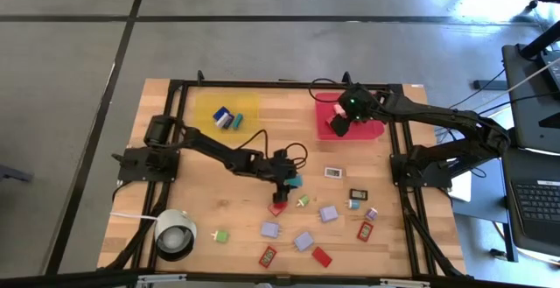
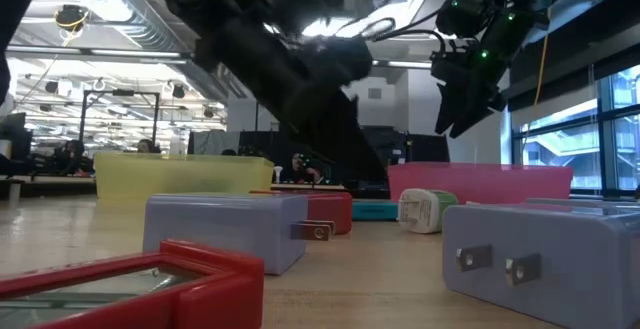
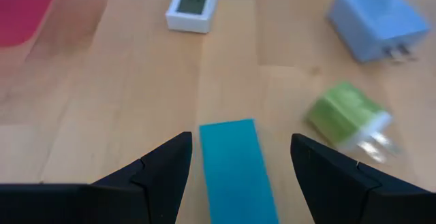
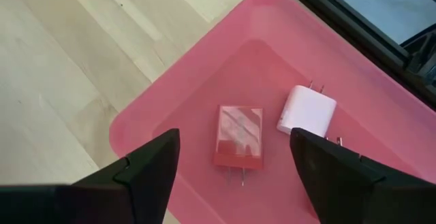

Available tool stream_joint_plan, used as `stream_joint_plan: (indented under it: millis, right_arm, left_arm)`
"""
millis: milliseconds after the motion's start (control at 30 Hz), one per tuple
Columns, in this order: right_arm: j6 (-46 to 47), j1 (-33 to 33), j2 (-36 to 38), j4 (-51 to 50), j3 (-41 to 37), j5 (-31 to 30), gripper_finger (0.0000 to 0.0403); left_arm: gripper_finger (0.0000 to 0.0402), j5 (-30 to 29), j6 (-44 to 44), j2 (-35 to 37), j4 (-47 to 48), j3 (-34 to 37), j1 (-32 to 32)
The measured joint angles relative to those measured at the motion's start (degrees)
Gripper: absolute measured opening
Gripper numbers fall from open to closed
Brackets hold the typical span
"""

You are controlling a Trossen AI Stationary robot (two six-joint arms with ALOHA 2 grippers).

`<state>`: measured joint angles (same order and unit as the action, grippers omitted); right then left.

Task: Pick & Place Office items
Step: Put the light blue digital clock into the yellow bin

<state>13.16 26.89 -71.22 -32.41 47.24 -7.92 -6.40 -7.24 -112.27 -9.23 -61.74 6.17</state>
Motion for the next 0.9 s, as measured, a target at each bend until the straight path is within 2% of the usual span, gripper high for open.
stream_joint_plan:
  millis: [133,333,467,600,800,900]
  right_arm:
    - [0.2,0.0,0.0,0.0,0.0,0.0,0.0284]
    - [0.5,0.0,0.0,-0.1,0.0,0.0,0.0284]
    - [0.4,0.0,0.0,-0.1,0.0,-0.2,0.0284]
    - [1.3,0.0,0.0,-0.1,0.0,-0.2,0.0284]
    - [0.9,0.0,0.0,-0.1,0.0,-0.2,0.0284]
    - [0.1,0.0,0.0,-0.1,0.0,-0.2,0.0284]
  left_arm:
    - [0.0247,0.4,-0.1,-3.0,0.8,-1.0,-0.4]
    - [0.0247,3.2,0.1,-3.8,3.3,-1.3,-0.4]
    - [0.0242,0.3,-0.1,-3.8,4.5,-1.4,-0.3]
    - [0.0217,0.0,-0.5,-3.6,3.9,-1.3,-0.3]
    - [0.0152,0.3,-1.1,-1.9,5.1,-1.0,-0.5]
    - [0.0152,-0.1,-1.1,1.1,6.1,-1.0,-0.7]
